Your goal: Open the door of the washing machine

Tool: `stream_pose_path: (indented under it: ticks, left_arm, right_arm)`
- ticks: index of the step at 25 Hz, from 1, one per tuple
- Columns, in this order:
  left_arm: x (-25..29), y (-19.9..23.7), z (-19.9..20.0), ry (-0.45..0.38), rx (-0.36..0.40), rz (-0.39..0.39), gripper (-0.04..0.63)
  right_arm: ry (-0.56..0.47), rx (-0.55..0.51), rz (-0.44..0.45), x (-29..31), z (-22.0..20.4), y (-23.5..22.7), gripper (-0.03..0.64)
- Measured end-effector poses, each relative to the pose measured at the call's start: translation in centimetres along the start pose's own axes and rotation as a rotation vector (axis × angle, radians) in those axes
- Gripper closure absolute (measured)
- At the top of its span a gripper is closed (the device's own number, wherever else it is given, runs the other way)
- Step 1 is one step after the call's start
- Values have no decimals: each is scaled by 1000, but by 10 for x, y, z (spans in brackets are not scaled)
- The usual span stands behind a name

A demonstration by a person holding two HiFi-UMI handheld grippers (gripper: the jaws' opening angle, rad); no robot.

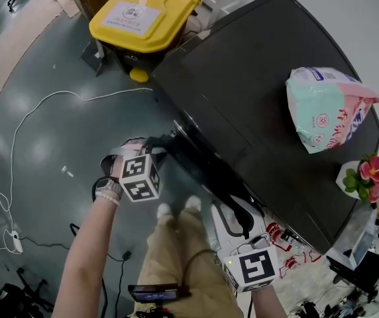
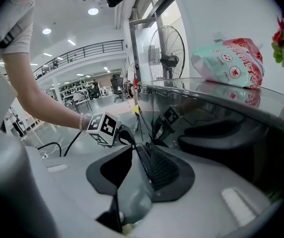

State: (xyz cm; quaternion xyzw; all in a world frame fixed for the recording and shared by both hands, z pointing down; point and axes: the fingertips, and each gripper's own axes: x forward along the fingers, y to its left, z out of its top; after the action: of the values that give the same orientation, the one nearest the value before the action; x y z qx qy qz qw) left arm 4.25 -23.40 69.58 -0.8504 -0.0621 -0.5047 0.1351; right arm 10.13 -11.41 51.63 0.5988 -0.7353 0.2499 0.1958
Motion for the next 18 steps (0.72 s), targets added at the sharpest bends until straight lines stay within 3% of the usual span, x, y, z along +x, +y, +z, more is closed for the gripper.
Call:
stream_pose_path:
  ticks: [8, 18]
  left_arm:
    - [-3, -2, -2, 2, -53, -6, 522]
    - [-10, -16, -13, 22, -51, -30, 522]
  right_arm:
    - [55, -26, -2, 3, -8, 4, 515]
    - [125, -99, 12, 12, -24, 11, 515]
